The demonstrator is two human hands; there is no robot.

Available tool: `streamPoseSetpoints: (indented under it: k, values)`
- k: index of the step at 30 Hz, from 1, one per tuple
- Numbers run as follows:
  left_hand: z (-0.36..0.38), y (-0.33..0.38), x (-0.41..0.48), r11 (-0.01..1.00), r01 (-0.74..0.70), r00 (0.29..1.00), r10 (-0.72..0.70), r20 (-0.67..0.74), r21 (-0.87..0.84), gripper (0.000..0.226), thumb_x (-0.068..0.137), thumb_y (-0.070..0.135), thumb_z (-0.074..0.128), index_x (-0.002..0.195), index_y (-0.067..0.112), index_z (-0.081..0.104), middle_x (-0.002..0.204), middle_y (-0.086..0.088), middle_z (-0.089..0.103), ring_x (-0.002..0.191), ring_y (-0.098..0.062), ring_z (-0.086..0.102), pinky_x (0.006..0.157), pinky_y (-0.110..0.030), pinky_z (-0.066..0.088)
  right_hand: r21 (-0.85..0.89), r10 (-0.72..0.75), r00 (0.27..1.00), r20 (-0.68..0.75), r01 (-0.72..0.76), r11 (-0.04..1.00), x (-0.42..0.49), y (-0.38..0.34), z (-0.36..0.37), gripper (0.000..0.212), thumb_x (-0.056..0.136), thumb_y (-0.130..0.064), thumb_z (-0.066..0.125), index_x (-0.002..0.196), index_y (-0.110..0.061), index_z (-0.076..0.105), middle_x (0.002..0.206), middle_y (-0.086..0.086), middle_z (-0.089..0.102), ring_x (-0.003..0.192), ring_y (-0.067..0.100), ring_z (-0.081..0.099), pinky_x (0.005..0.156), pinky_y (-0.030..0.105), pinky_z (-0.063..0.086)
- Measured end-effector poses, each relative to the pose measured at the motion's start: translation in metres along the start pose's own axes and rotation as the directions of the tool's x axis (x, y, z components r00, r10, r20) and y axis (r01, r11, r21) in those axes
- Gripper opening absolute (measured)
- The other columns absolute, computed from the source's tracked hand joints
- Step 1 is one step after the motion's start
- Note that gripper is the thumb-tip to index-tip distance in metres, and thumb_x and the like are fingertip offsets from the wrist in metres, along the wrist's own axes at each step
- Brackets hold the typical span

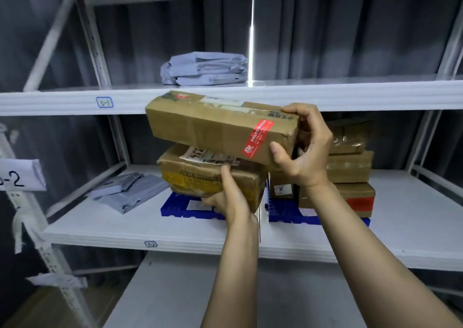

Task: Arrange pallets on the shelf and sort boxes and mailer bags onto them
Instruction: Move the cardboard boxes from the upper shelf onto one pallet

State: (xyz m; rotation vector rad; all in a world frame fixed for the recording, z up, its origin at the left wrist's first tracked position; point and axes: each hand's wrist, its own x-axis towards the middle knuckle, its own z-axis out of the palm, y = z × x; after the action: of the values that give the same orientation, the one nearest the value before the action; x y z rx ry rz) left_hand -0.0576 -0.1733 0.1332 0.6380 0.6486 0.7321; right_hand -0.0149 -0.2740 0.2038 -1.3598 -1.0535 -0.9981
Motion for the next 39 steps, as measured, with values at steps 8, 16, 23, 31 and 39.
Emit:
streamPoseSetpoints:
  k: [8, 16, 23, 31, 39]
  values:
    - [0.024, -0.003, -0.014, 0.999, 0.033, 0.999, -0.033, 0.013, -0.012, 0.109, 0.064, 0.051, 0.079, 0.146, 0.033, 0.008, 0.135, -0.012, 0.046, 0.116, -0.031, 0.053, 0.098, -0.051, 0.047, -0.067, -0.008, 0.976, -0.218, -0.007, 0.998, 0.062, -0.002, -0.017, 0.057, 0.072, -0.043, 0.064, 0.110, 0.000, 0.056, 0.105, 0.012, 0.056, 0.096, 0.016, 0.056, 0.080, 0.028, 0.049]
    - [0.040, -0.010, -0.021, 0.996, 0.094, 0.995, -0.093, 0.041, -0.014, 0.105, 0.066, 0.049, 0.080, 0.146, 0.033, 0.013, 0.132, -0.012, 0.050, 0.110, -0.031, 0.058, 0.086, -0.049, 0.054, -0.261, 0.073, 0.920, -0.385, -0.185, 0.947, 0.085, 0.018, -0.024, 0.063, 0.069, -0.043, 0.073, 0.116, -0.005, 0.055, 0.115, 0.012, 0.053, 0.105, 0.014, 0.051, 0.083, -0.002, 0.030]
    - [0.042, -0.021, -0.014, 0.987, 0.149, 0.985, -0.153, 0.074, 0.059, 0.104, 0.065, 0.049, 0.080, 0.144, 0.030, 0.016, 0.126, -0.011, 0.055, 0.108, -0.031, 0.059, 0.091, -0.053, 0.052, -0.450, 0.119, 0.889, -0.443, -0.335, 0.828, 0.099, 0.041, -0.017, 0.072, 0.068, -0.057, 0.069, 0.126, -0.017, 0.051, 0.125, 0.005, 0.049, 0.111, 0.021, 0.050, 0.085, 0.033, 0.048]
    - [0.036, -0.027, 0.003, 0.967, 0.176, 0.961, -0.209, 0.180, 0.187, 0.106, 0.056, 0.057, 0.081, 0.144, 0.025, 0.031, 0.120, -0.009, 0.062, 0.104, -0.031, 0.063, 0.089, -0.054, 0.053, -0.532, 0.094, 0.900, -0.426, -0.333, 0.779, 0.077, 0.048, -0.015, 0.080, 0.074, -0.052, 0.066, 0.140, -0.013, 0.043, 0.138, 0.010, 0.047, 0.122, 0.023, 0.043, 0.098, 0.025, 0.032]
    - [0.019, -0.017, 0.021, 0.938, 0.155, 0.908, -0.259, 0.329, 0.309, 0.074, 0.071, 0.061, 0.067, 0.135, 0.030, 0.047, 0.116, -0.007, 0.068, 0.102, -0.031, 0.065, 0.081, -0.051, 0.057, -0.348, 0.250, 0.878, -0.408, -0.403, 0.846, -0.022, 0.053, -0.002, 0.054, 0.077, -0.034, 0.069, 0.122, -0.008, 0.053, 0.129, 0.007, 0.051, 0.120, 0.017, 0.045, 0.100, 0.024, 0.036]
